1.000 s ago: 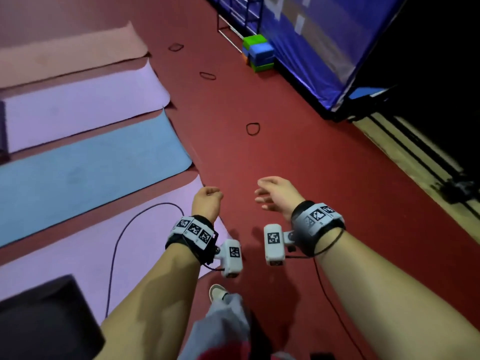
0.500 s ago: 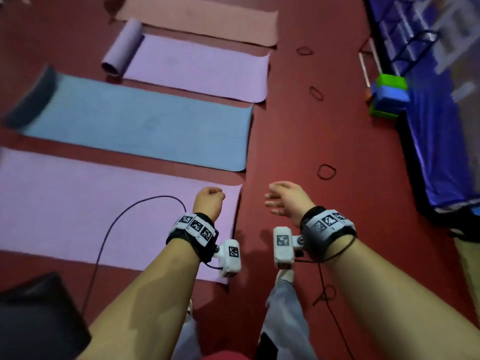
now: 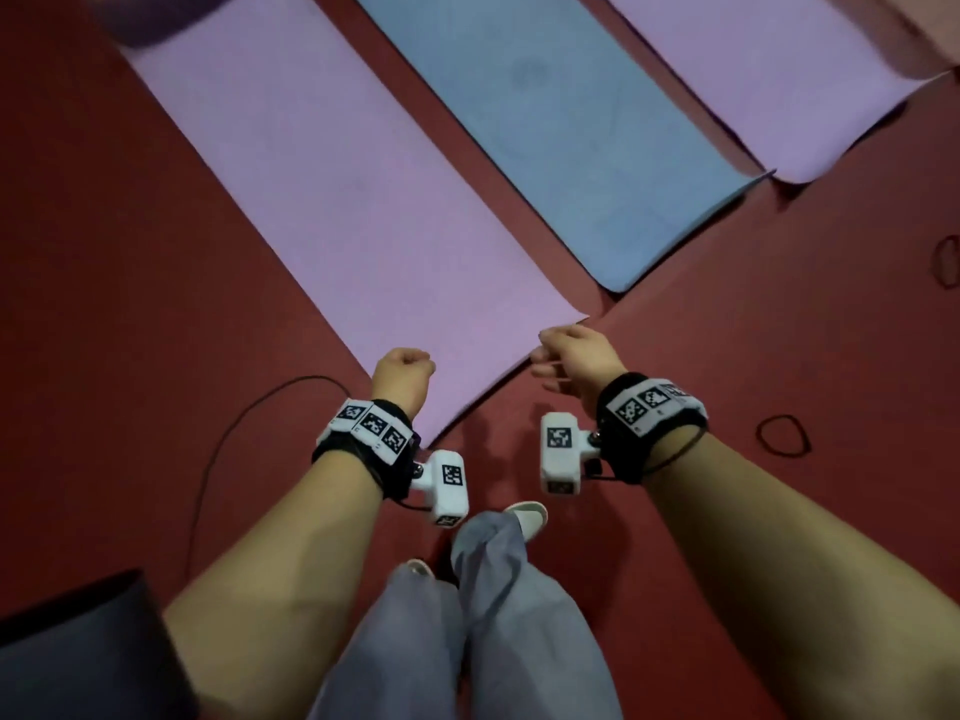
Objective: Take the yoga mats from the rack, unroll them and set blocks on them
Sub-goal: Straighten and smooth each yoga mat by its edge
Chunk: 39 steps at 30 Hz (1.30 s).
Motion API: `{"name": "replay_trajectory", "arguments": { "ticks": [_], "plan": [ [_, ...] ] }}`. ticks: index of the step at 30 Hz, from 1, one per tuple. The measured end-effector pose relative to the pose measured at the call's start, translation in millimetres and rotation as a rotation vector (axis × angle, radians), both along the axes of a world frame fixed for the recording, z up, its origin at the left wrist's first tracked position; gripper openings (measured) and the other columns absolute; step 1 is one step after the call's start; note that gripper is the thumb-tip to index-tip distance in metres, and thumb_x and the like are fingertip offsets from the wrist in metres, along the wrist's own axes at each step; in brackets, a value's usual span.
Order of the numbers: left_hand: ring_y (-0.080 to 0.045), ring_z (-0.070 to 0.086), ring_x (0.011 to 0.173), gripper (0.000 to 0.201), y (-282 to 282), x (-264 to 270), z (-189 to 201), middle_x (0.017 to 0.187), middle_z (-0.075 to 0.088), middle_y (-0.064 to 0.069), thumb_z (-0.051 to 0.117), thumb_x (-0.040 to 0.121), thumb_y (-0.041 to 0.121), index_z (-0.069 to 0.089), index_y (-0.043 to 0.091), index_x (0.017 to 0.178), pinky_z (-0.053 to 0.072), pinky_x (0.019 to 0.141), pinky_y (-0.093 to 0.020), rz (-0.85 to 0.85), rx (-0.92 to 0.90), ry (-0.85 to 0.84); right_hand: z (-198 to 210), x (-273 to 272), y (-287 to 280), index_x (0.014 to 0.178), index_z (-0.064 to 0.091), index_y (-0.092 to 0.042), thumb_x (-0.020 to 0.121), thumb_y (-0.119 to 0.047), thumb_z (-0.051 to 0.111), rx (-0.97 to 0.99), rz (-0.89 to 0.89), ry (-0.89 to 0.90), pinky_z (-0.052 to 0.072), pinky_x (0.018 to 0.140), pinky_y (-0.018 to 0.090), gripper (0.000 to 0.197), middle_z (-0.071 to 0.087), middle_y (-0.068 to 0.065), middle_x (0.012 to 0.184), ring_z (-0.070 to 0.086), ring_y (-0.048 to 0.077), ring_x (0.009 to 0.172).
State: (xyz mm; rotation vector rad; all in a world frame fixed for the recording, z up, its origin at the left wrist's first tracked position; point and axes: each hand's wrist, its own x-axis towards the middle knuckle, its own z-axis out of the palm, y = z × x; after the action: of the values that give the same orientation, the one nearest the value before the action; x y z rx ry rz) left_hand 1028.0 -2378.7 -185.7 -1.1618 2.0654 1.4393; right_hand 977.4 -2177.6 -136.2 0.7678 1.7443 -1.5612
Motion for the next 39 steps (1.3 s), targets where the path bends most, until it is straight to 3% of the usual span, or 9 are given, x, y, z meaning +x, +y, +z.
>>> {"name": "replay_trajectory", "arguments": {
  "ticks": [3,8,15,19,25,28,32,36,39],
  "plan": [
    [-0.031,0.062,0.1,0.024,2,29,-38,0.116,0.067,-0.018,0.059,0.091,0.004,0.067,0.002,0.113,0.047,0.084,-0.033,0.034,-0.028,-0.03,-37,14,3,0.081,0.047,-0.018,0.099,-0.01,0.047,0.003,0.041,-0.007,0.027,0.055,0.022,0.02,0.045,0.006,0.068,0.04,0.015,0.056],
    [-0.017,0.054,0.093,0.024,7,75,-132,0.103,0.063,-0.008,0.059,0.091,0.002,0.067,0.0,0.114,0.036,0.075,-0.017,0.08,-0.03,-0.038,-129,37,-1,0.085,0.052,-0.017,0.096,-0.009,0.05,0.074,0.128,0.007,0.033,0.057,0.024,0.014,0.051,0.003,0.068,0.048,0.017,0.058],
    [-0.019,0.057,0.09,0.018,6,153,-268,0.097,0.064,-0.002,0.059,0.092,0.008,0.067,0.008,0.108,0.037,0.074,-0.019,0.083,-0.066,-0.119,-287,77,-14,0.088,0.056,-0.018,0.094,-0.009,0.05,0.119,0.202,0.024,0.038,0.057,0.025,0.013,0.055,0.003,0.069,0.054,0.019,0.061],
    [-0.018,0.056,0.091,0.019,17,170,-324,0.098,0.063,-0.001,0.058,0.092,0.008,0.067,0.009,0.109,0.038,0.079,-0.021,0.097,-0.108,-0.186,-365,85,-9,0.103,0.058,-0.013,0.095,-0.01,0.052,0.123,0.305,-0.028,0.042,0.057,0.026,0.01,0.06,0.004,0.074,0.058,0.019,0.061],
    [-0.018,0.057,0.088,0.018,47,149,-387,0.098,0.064,-0.002,0.06,0.092,0.011,0.067,0.01,0.108,0.038,0.077,-0.019,0.233,-0.153,-0.249,-439,59,8,0.097,0.059,-0.016,0.091,-0.006,0.052,0.15,0.491,-0.021,0.044,0.056,0.026,0.013,0.064,0.008,0.079,0.059,0.019,0.06],
    [-0.015,0.055,0.09,0.018,71,136,-418,0.097,0.063,-0.001,0.062,0.092,0.012,0.069,0.008,0.108,0.037,0.078,-0.016,0.335,-0.154,-0.271,-460,61,12,0.093,0.058,-0.027,0.083,-0.013,0.056,0.158,0.661,0.0,0.05,0.064,0.032,0.018,0.069,0.01,0.091,0.066,0.021,0.066],
    [-0.014,0.056,0.089,0.014,102,122,-454,0.095,0.063,0.0,0.063,0.092,0.011,0.069,0.01,0.104,0.04,0.079,-0.019,0.511,-0.091,-0.217,-491,56,14,0.105,0.061,-0.027,0.075,-0.024,0.057,0.158,0.81,0.055,0.052,0.088,0.044,0.03,0.067,0.006,0.103,0.068,0.029,0.094],
    [-0.017,0.059,0.084,0.018,112,113,-489,0.088,0.065,0.0,0.064,0.088,0.009,0.064,0.023,0.076,0.05,0.085,-0.03,0.61,-0.074,-0.141,-520,31,12,0.132,0.057,-0.011,0.086,-0.011,0.059,0.295,0.969,0.278,0.039,0.103,0.029,0.046,0.057,0.012,0.132,0.056,0.024,0.119],
    [-0.02,0.063,0.085,0.014,107,106,-512,0.088,0.066,0.001,0.062,0.086,0.01,0.066,0.023,0.082,0.052,0.09,-0.034,0.655,-0.135,-0.053,-548,17,3,0.132,0.057,-0.009,0.086,-0.01,0.056,0.36,1.062,0.467,0.035,0.107,0.032,0.046,0.055,0.016,0.134,0.053,0.03,0.121]
  ]
}}
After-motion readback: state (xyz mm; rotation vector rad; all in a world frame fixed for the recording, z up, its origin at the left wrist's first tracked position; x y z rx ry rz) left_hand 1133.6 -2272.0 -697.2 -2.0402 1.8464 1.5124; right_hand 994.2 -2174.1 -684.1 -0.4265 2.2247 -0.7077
